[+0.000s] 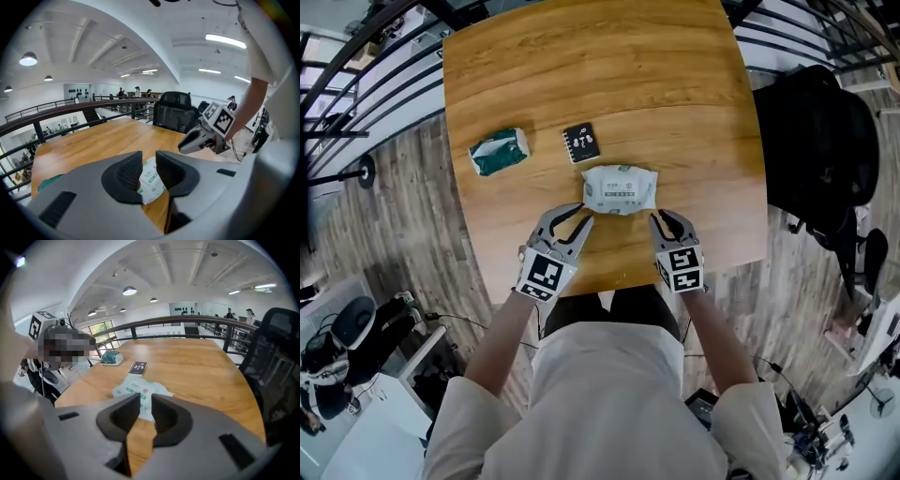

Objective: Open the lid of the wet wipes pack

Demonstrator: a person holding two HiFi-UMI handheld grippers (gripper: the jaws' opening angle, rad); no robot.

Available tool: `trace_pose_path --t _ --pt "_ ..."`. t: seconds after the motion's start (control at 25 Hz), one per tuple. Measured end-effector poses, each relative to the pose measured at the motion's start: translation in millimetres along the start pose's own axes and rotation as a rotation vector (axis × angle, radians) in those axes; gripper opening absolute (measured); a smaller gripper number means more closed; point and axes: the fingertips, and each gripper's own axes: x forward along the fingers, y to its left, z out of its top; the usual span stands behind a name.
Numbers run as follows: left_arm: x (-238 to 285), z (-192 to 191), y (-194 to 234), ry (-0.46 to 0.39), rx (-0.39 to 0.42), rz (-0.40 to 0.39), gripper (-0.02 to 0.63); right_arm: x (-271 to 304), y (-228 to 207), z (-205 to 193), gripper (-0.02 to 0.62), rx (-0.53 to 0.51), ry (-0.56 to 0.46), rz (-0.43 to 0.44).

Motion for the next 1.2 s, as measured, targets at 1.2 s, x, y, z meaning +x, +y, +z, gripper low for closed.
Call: trace_pose_path --t 1.2 --pt "143.7 -118.4 -45.5 0.496 0.606 -0.309 0.179 85.7 -10.3 -45.0 0.067 -0.125 0.134 0.174"
